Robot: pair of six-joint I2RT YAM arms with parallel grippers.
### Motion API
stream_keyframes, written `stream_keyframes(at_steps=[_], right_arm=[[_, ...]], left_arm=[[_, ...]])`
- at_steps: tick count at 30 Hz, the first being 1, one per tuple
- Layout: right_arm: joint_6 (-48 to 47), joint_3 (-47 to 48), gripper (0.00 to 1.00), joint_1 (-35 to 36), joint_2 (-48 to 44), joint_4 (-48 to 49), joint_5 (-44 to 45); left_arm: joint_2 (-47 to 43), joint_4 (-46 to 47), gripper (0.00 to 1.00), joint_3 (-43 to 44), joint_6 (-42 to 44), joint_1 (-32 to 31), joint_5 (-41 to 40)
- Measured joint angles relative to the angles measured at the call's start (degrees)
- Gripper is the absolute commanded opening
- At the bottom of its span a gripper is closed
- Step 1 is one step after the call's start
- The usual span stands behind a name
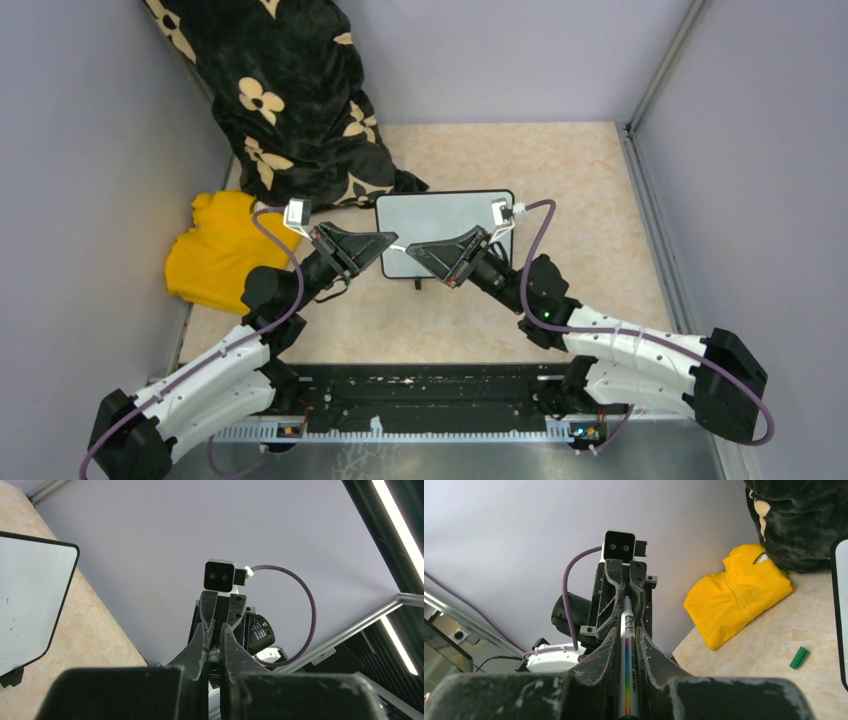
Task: Write a sentence on the whiteboard
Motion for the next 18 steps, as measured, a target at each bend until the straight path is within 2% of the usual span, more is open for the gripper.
stream_keyframes(at_steps=[1, 3, 5, 7, 8, 10, 12, 15, 18], right_arm=[[0.0, 0.0, 0.0, 0.0, 0.0, 0.0, 0.0], [-0.2, 0.0, 0.0, 0.0, 0.0, 0.0, 0.0], [-0.4, 0.0, 0.0, 0.0, -0.1, -0.1, -0.2], [-1.3, 0.1, 0.0, 0.0, -0.7, -0.8, -0.1], [-2.0, 0.3, 0.0, 0.0, -1.4, -2.1, 0.2], [-4.1, 1.2, 0.0, 0.0, -3.5, -6.1, 1.1], [-7.3, 3.4, 0.0, 0.0, -6.8, -12.9, 2.6], [-12.5, 8.0, 0.0, 0.0, -11.3, -23.6, 6.2], [-18.0, 13.2, 0.0, 0.0, -14.3, -35.3, 11.2]], left_arm=[[0.0, 0.0, 0.02, 0.0, 0.0, 0.0, 0.0], [-0.2, 0.0, 0.22, 0.0, 0.0, 0.0, 0.0], [-0.3, -0.2, 0.5, -0.1, 0.3, 0.0, 0.0], [-0.9, -1.8, 0.68, -0.3, 1.4, 0.0, -0.4], [-1.5, -2.8, 0.73, -0.5, 2.1, 0.0, -0.8], [-3.5, -5.6, 0.81, -0.9, 3.6, 0.0, -2.2], [-7.0, -9.3, 0.85, -1.4, 6.3, 0.0, -4.3], [-13.2, -17.2, 0.88, -0.8, 13.2, 0.0, -7.4], [-15.7, -26.4, 0.89, 3.5, 21.7, 0.0, -9.5]])
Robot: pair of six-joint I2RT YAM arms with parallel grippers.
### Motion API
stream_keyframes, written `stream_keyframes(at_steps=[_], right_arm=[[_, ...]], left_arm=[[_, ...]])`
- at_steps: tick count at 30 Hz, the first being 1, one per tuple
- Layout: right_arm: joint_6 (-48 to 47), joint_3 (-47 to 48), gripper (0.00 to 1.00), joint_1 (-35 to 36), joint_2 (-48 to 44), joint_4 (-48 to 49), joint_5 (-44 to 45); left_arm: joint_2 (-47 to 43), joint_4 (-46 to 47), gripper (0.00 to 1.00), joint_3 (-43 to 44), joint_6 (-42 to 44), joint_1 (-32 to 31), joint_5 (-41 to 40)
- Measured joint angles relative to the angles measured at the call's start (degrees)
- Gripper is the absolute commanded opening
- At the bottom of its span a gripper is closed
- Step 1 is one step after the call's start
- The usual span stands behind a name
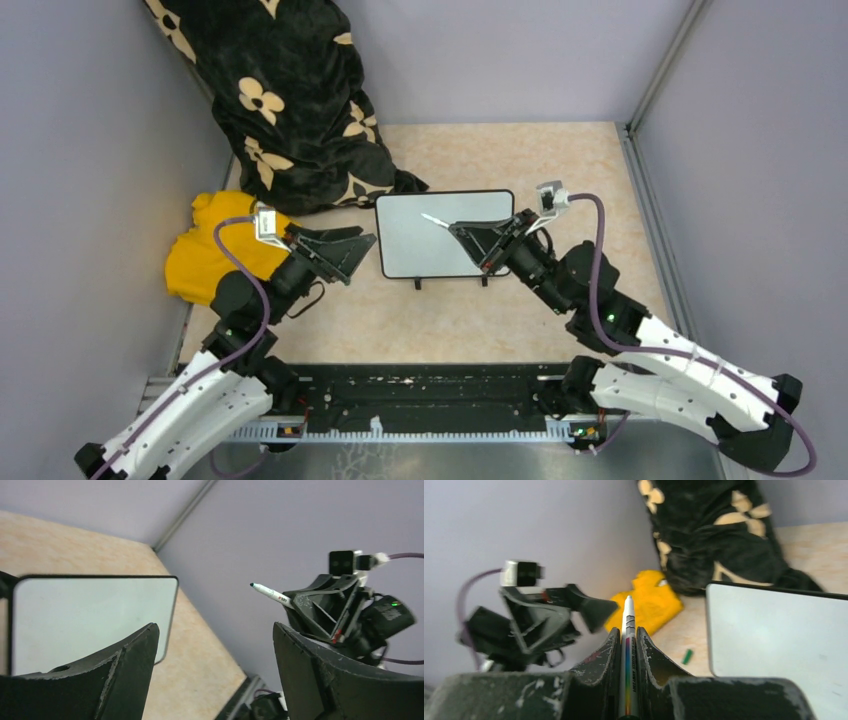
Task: Write a sentence on the whiteboard
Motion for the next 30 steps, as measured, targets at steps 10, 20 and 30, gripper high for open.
stream_keyframes(at_steps=[10, 20, 30], right_arm=[[-9.9, 6.6, 0.0, 0.0, 1.1, -27.0, 14.9], [-11.8, 3.5, 0.0, 0.0, 1.8, -30.2, 18.8], [-13.8, -0.7, 0.0, 0.0, -0.9, -26.6, 20.2]], left_arm=[[4.9, -27.0, 0.91, 14.4, 18.7, 0.0, -8.6], [10.1, -32.9, 0.92, 16.0, 24.8, 0.0, -12.6], [16.6, -27.7, 0.95, 13.4, 29.7, 0.0, -19.2]])
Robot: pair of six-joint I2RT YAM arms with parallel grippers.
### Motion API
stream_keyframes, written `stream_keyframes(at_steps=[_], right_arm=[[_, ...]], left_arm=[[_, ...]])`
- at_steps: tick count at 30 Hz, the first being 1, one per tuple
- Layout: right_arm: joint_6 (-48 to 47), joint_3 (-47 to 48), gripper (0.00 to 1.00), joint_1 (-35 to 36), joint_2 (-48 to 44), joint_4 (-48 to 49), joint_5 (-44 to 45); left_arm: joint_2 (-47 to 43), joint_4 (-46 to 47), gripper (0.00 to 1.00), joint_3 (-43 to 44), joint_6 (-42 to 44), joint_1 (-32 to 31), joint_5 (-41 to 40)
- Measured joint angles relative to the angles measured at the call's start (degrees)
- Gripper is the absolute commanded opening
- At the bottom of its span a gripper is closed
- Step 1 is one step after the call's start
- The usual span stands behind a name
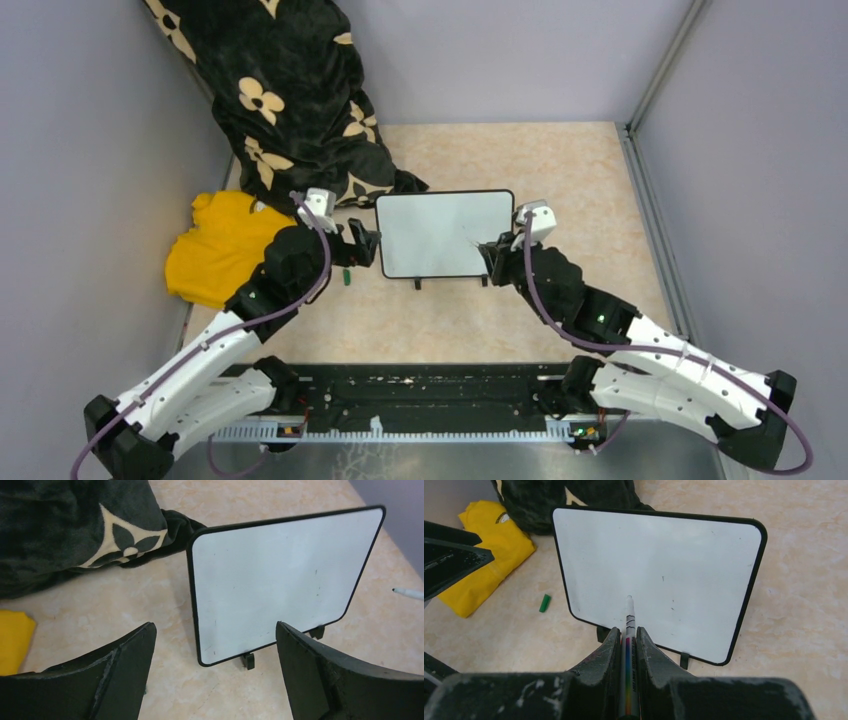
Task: Write a sentence on the whiteboard
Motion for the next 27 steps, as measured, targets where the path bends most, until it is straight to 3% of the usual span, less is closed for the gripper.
stream_keyframes(at_steps=[5, 11, 20, 27], right_arm=[[-1.9, -3.8, 0.0, 0.0, 0.7, 4.7, -1.6], [-3.2, -9.4, 0.0, 0.0, 0.7, 11.4, -2.6], [-3.2, -11.5, 0.0, 0.0, 0.5, 18.2, -2.8], [0.0, -11.5, 0.0, 0.0, -1.1, 19.0, -1.4]], left_arm=[[2.5, 5.3, 0.95, -2.7, 9.1, 0.0, 5.0], [4.8, 10.4, 0.99, -6.1, 11.2, 0.0, 10.6], [14.1, 12.2, 0.94, -3.8, 3.7, 0.7, 22.4], [16.5, 9.5, 0.99, -3.0, -3.5, 0.8, 22.9]])
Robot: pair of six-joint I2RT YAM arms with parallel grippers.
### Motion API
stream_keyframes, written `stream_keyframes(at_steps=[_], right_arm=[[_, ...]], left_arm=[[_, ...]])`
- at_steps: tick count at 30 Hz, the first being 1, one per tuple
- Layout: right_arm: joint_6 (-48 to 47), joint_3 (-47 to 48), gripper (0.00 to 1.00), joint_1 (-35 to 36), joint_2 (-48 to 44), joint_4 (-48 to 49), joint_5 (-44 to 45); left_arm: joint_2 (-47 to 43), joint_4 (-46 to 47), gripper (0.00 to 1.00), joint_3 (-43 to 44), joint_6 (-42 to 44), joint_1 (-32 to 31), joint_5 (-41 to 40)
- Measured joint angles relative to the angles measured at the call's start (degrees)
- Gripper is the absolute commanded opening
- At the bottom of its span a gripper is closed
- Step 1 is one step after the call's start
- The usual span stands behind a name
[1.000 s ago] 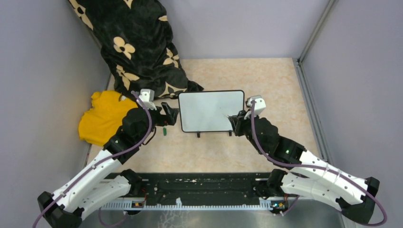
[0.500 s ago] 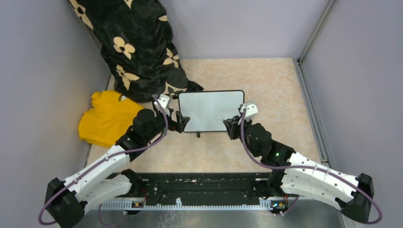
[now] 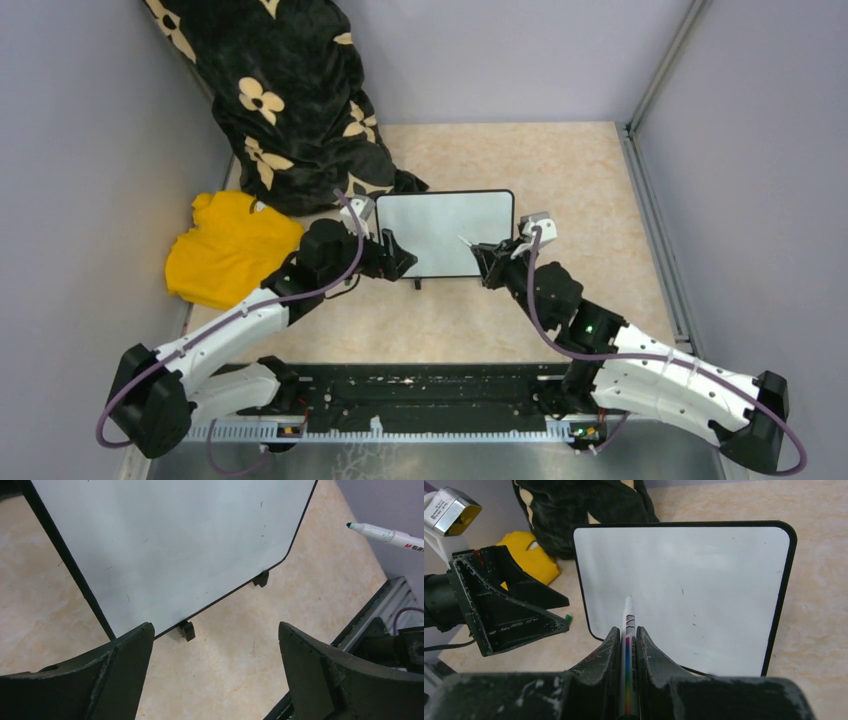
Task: Write a sentence on the whiteboard
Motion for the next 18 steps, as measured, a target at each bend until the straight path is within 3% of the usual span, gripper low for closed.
stream_keyframes(at_steps=[10, 18], right_arm=[[1.8, -0.8, 0.0, 0.0, -4.5, -0.5, 2.0], [1.9, -1.2, 0.0, 0.0, -5.9, -4.2, 4.7]], left_arm=[[-4.0, 0.7, 0.98, -5.6, -8.2, 0.0, 1.7], [2.8, -3.8, 0.8, -5.1, -8.7, -7.0, -4.1]])
